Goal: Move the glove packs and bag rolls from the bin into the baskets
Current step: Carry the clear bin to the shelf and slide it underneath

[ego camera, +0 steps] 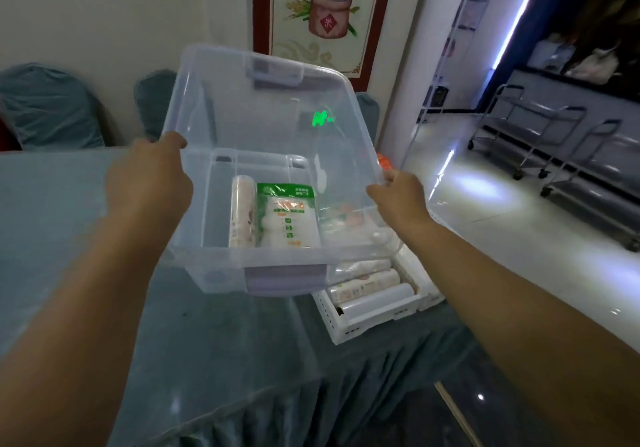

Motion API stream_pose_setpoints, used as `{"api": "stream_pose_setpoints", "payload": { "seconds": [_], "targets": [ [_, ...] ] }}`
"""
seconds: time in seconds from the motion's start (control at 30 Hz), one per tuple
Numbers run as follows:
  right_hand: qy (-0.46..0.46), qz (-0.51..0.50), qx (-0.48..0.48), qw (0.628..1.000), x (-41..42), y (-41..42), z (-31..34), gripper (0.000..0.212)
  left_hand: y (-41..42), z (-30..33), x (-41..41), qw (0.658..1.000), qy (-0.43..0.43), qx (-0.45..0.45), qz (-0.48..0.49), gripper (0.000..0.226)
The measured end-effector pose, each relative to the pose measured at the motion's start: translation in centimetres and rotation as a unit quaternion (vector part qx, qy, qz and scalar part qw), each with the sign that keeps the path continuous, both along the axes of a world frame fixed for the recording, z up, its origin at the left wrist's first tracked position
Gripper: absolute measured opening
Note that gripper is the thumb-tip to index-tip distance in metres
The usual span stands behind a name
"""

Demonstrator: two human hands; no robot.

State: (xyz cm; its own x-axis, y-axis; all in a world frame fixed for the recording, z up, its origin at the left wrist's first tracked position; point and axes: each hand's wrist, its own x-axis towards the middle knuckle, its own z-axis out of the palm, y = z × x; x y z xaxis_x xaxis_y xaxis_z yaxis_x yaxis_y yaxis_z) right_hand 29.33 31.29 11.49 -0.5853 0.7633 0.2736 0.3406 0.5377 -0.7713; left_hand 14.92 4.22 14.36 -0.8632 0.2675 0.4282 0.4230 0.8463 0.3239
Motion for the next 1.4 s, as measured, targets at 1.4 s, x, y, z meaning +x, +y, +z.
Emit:
{"api": "stream_pose_setpoints", "payload": {
  "seconds": [1.4],
  "targets": [
    [-0.104, -0.411, -0.046, 0.904, 57.3, 51.6, -8.5, 0.034, 72.3, -11.7, 42.1, 0.897, -0.158, 0.051, -0.409, 0.034]
  ]
}}
